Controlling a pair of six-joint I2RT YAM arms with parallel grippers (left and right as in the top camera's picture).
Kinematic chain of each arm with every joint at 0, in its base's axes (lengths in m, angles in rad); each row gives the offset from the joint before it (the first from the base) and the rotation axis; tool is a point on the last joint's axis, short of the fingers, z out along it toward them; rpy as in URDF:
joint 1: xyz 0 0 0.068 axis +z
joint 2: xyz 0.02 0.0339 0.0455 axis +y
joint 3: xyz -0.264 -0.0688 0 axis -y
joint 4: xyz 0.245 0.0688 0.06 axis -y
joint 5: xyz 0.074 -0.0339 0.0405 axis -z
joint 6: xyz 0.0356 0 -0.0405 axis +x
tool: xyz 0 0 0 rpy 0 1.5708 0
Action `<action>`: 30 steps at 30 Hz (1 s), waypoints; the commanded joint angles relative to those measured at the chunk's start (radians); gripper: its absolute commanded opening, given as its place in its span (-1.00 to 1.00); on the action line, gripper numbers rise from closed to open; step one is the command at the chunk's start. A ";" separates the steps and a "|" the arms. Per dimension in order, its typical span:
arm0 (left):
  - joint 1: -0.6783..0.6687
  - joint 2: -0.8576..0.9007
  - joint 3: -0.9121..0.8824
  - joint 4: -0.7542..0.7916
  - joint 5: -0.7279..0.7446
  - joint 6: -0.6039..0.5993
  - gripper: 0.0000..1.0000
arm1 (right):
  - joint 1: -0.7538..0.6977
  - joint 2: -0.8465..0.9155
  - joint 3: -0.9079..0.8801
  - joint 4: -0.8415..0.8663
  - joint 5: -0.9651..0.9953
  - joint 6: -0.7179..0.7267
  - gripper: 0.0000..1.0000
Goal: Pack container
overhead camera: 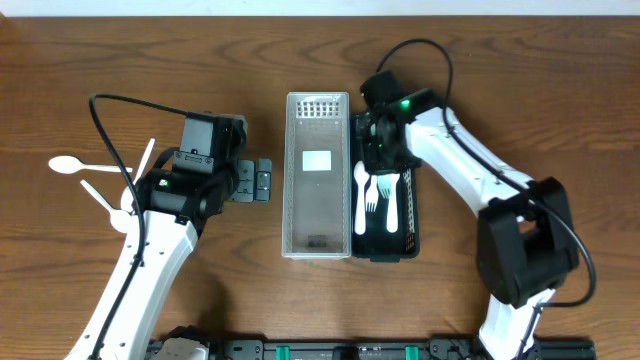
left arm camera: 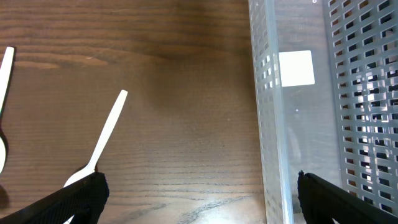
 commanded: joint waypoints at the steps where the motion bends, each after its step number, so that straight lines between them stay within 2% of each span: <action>1: 0.002 -0.004 0.016 -0.005 -0.008 -0.006 1.00 | 0.025 0.017 -0.001 0.003 0.003 0.013 -0.79; 4: 0.002 -0.004 0.016 -0.014 -0.008 -0.005 1.00 | 0.027 0.014 0.000 0.009 0.003 0.006 -0.70; 7: 0.002 -0.004 0.016 -0.029 -0.008 -0.005 1.00 | 0.024 0.012 0.010 0.004 0.003 0.003 -0.52; 11: 0.002 -0.012 0.017 -0.033 -0.009 -0.006 1.00 | 0.024 -0.010 0.042 -0.023 0.003 -0.050 -0.11; 13: 0.003 -0.026 0.026 -0.047 -0.011 -0.006 1.00 | 0.023 -0.045 0.075 -0.034 0.004 -0.087 -0.03; 17: 0.030 -0.030 0.081 -0.128 -0.076 -0.005 1.00 | 0.018 -0.115 0.139 -0.043 0.008 -0.121 0.01; 22: 0.156 -0.030 0.157 -0.218 -0.099 0.030 1.00 | -0.011 -0.239 0.218 -0.045 0.070 -0.133 0.14; 24: 0.220 -0.030 0.162 -0.224 -0.099 0.088 1.00 | -0.031 -0.288 0.233 -0.047 0.122 -0.133 0.17; 29: 0.325 0.011 0.152 -0.224 -0.099 0.439 0.96 | -0.132 -0.412 0.240 -0.046 0.225 -0.133 0.22; 30: 0.333 0.023 0.149 -0.219 -0.099 0.476 0.96 | -0.153 -0.425 0.240 -0.047 0.224 -0.133 0.22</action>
